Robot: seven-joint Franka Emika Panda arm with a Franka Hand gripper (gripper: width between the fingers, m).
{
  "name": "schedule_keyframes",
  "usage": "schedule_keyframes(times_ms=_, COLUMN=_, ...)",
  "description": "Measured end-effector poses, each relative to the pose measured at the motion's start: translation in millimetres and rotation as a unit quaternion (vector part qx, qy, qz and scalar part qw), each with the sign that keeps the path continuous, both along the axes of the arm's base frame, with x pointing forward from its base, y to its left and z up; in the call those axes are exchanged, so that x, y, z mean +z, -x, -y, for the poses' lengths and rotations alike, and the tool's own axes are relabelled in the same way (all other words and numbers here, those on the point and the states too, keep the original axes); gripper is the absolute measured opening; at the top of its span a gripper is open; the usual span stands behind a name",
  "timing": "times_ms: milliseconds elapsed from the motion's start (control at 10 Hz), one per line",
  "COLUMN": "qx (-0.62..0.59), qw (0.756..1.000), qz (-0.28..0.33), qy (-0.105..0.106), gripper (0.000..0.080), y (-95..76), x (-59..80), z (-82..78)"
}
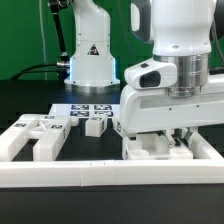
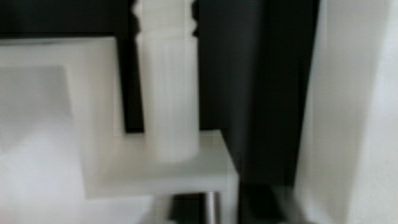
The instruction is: Assemble chair
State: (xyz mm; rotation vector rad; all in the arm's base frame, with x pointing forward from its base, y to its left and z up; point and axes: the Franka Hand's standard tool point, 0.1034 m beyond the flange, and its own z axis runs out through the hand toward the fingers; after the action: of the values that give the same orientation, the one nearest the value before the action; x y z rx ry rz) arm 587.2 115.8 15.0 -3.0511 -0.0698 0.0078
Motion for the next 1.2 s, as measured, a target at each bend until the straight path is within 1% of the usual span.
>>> schedule_keyframes(times_ms=100, qx=-0.001, qw=1.000, qz=0.000, qy=0.001, gripper=0.0265, y=0.0, x=-0.3, z=2.0)
schedule_keyframes(times_ms=200, qx=-0.006, qw=1.000, qz=-0.001, qy=0.004, gripper=0.0265, y=-0.1, x=-0.8, z=7.0)
schedule_keyframes(times_ms=300, qx=-0.018, qw=1.000, qz=-0.003, qy=0.008, gripper=0.0445, y=0.7, x=-0.2, z=12.4)
schedule_keyframes(times_ms=400, qx=-0.026, qw=1.000, qz=-0.006, qy=0.012, gripper=0.0580, y=0.4, x=5.3, z=16.6)
schedule_keyframes(times_ms=500, qx=-0.025, qw=1.000, qz=-0.001, qy=0.010, gripper=0.0580, y=-2.6, x=16.8, z=15.8)
schedule_keyframes(times_ms=600, qx=-0.026, qw=1.000, qz=0.000, qy=0.010, gripper=0.0634, y=-3.9, x=28.2, z=19.6)
schedule_keyframes(times_ms=800, qx=-0.031, qw=0.999, qz=0.009, qy=0.011, gripper=0.0647, y=-3.8, x=55.2, z=27.5)
schedule_keyframes(times_ms=900, qx=-0.033, qw=0.999, qz=0.010, qy=0.012, gripper=0.0647, y=-0.9, x=59.1, z=30.6)
schedule_keyframes(times_ms=1000, qx=-0.032, qw=0.999, qz=0.008, qy=0.012, gripper=0.0648, y=0.0, x=55.7, z=29.5)
schedule_keyframes(times_ms=1200, qx=-0.032, qw=0.999, qz=0.007, qy=0.012, gripper=0.0648, y=0.1, x=55.1, z=29.3)
